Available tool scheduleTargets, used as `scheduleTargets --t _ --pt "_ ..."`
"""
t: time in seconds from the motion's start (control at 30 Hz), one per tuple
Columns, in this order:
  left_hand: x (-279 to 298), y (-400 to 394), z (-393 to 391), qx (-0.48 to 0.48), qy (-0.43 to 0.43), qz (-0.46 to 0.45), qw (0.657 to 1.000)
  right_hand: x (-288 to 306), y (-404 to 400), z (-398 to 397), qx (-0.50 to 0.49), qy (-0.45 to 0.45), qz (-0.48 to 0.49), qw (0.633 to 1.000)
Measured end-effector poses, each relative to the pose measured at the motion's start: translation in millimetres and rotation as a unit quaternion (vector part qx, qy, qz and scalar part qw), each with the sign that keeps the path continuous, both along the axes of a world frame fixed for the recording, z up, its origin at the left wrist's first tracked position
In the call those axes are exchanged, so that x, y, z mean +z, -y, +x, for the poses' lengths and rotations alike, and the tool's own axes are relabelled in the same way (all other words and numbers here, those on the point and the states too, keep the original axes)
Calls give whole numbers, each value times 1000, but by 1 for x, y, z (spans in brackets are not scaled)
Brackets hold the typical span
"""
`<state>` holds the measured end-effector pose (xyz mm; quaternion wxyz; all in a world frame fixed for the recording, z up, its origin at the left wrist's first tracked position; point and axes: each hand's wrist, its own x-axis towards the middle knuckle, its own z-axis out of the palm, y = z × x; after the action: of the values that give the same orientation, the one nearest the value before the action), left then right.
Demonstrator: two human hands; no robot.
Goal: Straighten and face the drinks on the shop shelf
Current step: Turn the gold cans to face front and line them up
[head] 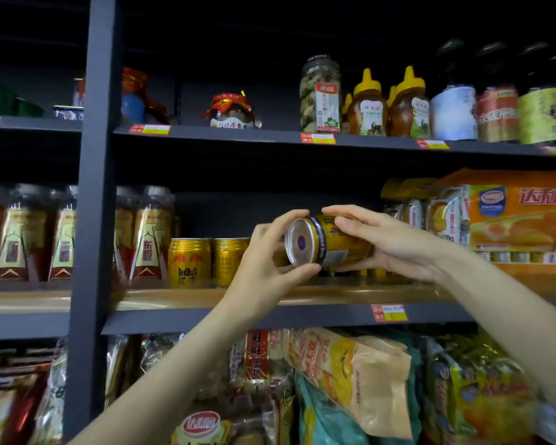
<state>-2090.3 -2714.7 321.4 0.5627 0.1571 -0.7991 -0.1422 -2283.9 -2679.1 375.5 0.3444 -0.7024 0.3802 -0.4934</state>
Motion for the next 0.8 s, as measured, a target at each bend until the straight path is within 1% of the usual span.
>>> scheduleTargets --t 0.03,0.1,0.17,0.23,0.3,0.33,0.37,0.43,0.5,0.53,0.6,0.7,0.77,0.8 --pt "0 -1 0 12 17 -26 999 -5 2 0 4 36 27 999" --pt "0 -3 -2 14 26 -50 998 -14 7 -2 24 104 69 992" --pt "2 -4 -4 16 25 -61 998 -20 11 -3 25 134 97 986" --pt "3 -3 -6 19 10 -51 998 -22 13 -5 -3 151 84 985" --pt "4 -2 -9 20 -7 8 1000 -20 14 -5 -16 179 38 983" --pt "4 -2 -10 1 -19 65 998 -19 13 -5 -15 192 12 981" --pt "4 -4 -11 -42 -40 135 989 -19 13 -5 -14 195 -14 981" --pt "4 -3 -11 -150 -87 242 955 -18 12 -6 -21 170 -61 983" --pt "6 -2 -10 -204 -118 291 927 -17 11 -6 -23 131 -93 987" --pt "6 0 -9 -205 -125 292 926 -18 11 -7 -19 117 -100 988" --pt "6 3 -8 -162 -124 245 948 -18 11 -7 -7 112 -91 990" --pt "10 7 -3 -49 -99 103 989 -20 13 -6 27 156 -25 987" --pt "13 10 1 17 -45 -8 999 -21 14 -4 49 205 19 977" --pt "13 11 2 26 -20 -47 998 -21 15 -3 51 227 33 972"
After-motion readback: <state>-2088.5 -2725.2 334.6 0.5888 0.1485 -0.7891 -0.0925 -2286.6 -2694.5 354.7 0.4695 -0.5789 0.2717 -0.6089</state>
